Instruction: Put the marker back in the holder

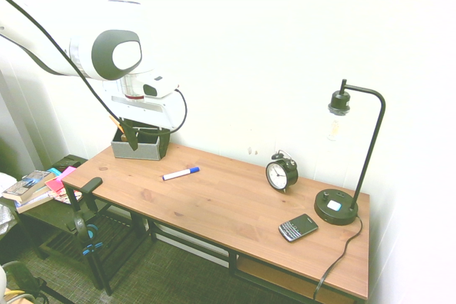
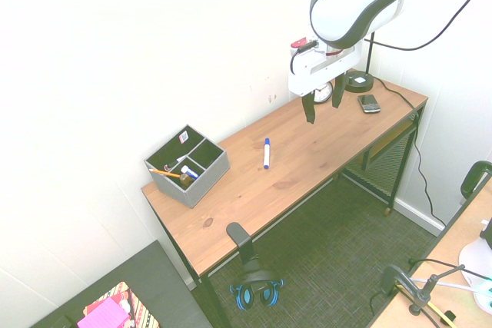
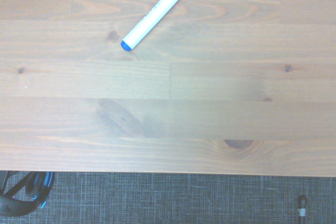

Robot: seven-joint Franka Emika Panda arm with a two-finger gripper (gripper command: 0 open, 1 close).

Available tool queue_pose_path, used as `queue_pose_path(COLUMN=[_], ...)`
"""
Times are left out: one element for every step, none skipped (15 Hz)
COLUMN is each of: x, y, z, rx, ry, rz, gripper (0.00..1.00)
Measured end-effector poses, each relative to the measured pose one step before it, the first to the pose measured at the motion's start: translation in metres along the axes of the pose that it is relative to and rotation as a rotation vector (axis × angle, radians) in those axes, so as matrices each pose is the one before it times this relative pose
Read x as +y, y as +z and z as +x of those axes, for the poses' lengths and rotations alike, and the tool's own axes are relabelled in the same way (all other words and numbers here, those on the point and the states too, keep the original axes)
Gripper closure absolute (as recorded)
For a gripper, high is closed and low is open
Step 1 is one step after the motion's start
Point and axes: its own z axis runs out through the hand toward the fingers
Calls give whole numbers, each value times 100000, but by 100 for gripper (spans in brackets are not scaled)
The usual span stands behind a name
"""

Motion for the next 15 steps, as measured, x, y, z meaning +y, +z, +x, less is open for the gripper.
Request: queue_pose_path(x=[-8,-23,-143,-323,-466,-640,-804,-1089,-1155,-1131,-1197,-1032,-894,-848,-748], y=[19,18,-3,111,247,281,274,274,552,860,1121,1015,991,924,848], z=[9,-1,-54,-238,-358,-380,-234,-63,70,106,156,270,357,463,409], rx=[94,361,894,792,227,68,-30,523,576,476,354,991,1456,1491,1146], ry=[9,143,364,1183,2731,3555,4819,6216,5211,4208,4538,3515,3483,4430,4097], rz=[106,229,0,-192,-232,-64,685,1589,1849,2097,2161,1536,689,255,-207], gripper=[0,0,0,0,0,0,0,0,0,0,0,0,0,0,0])
